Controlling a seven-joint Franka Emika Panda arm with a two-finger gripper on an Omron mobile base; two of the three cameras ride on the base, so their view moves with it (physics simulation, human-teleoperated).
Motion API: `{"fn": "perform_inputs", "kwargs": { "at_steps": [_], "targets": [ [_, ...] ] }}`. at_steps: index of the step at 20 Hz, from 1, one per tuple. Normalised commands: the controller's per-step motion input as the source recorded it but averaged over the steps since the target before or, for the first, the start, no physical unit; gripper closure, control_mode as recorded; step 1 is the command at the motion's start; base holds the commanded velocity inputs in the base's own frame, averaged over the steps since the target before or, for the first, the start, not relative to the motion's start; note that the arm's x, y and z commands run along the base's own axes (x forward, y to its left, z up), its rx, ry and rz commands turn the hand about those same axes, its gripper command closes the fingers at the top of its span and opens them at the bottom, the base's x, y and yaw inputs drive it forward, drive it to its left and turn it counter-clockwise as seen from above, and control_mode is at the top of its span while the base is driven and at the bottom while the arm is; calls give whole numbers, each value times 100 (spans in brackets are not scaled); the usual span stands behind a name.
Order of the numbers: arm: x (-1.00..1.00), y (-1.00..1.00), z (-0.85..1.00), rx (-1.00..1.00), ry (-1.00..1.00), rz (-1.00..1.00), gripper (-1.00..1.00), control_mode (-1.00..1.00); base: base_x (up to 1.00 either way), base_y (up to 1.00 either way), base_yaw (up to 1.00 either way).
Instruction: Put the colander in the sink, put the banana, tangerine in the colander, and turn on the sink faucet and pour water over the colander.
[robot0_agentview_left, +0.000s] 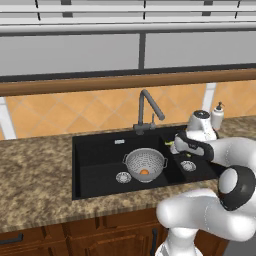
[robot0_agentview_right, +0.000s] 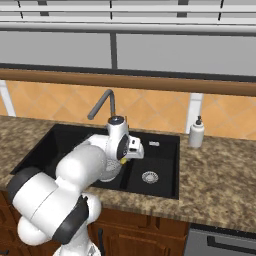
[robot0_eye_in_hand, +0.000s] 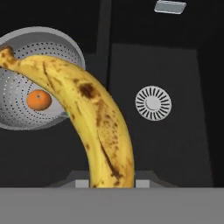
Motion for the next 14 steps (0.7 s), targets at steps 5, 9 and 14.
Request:
{"fn": "perform_inputs", "kwargs": {
  "at_steps": [5,9,14],
  "targets": [
    [7,100,-22,0,-8,7,100,-100,0,0,0],
    [22,100,-12,0,-1,2,100,-100,0,0,0],
    [57,57,-5,-1,-1,-1,100,-100,0,0,0]
  ]
}}
